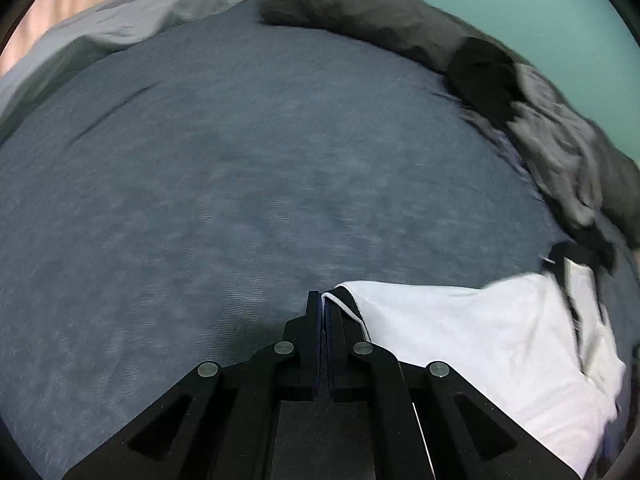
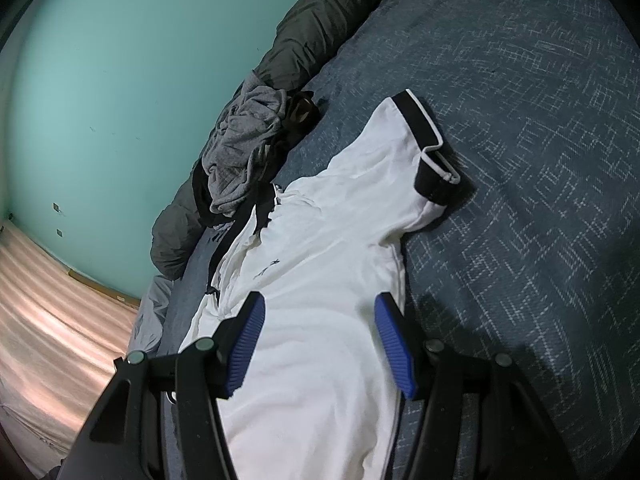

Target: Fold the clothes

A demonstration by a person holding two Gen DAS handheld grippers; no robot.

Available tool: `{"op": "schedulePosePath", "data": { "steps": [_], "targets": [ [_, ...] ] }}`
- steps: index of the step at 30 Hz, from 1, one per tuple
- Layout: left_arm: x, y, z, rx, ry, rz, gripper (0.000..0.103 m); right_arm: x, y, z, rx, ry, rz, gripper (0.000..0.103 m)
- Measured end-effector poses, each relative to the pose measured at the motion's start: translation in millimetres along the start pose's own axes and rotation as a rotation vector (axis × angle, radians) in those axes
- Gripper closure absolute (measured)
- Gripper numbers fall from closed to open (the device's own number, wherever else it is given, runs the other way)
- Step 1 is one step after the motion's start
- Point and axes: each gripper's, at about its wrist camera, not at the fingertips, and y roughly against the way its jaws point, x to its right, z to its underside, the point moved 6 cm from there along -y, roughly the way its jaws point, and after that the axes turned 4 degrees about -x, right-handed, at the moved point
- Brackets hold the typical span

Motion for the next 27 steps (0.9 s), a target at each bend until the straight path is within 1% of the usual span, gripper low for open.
{"op": "schedulePosePath", "data": {
  "steps": [3, 4, 5, 7, 8, 12, 14, 18, 21, 26, 27],
  "targets": [
    [7, -2, 6, -0.011, -0.014, 0.016, 0.099, -1, -2, 3, -0.007, 0.005, -0.001, 0.045],
    [5, -2, 9, -0.015, -0.002, 0.02, 0.099, -2, -2, 4, -0.01, 0.006, -0.001, 0.045],
    [1, -2, 11, -0.018, 0.014, 0.024, 0.096, -2, -3, 5, -0.012, 0.008, -0.001, 0.045],
    [-4, 1, 17, -0.022, 0.042, 0.039, 0.076, -3, -2, 5, -0.012, 0.011, -0.003, 0.045],
    [-7, 4, 22, -0.022, 0.052, 0.05, 0.073, -3, -1, 5, -0.01, 0.011, -0.005, 0.045],
    [-13, 12, 40, -0.025, 0.083, 0.091, 0.072, -4, 0, 5, -0.007, 0.007, -0.008, 0.045],
    [-9, 12, 55, -0.038, 0.069, 0.096, 0.072, -4, 0, 4, -0.006, 0.005, -0.009, 0.045],
    [2, 12, 77, -0.037, 0.053, 0.14, 0.072, -4, 1, 4, -0.004, 0.002, -0.012, 0.045],
    [14, 17, 80, -0.029, 0.048, 0.173, 0.072, -5, 2, 4, -0.002, -0.001, -0.014, 0.045],
    [31, 20, 70, -0.032, 0.046, 0.177, 0.07, -5, 2, 3, -0.001, -0.004, -0.016, 0.045],
    [33, 18, 69, -0.037, 0.052, 0.174, 0.068, -5, 2, 3, -0.002, -0.004, -0.016, 0.045]
  ]
}}
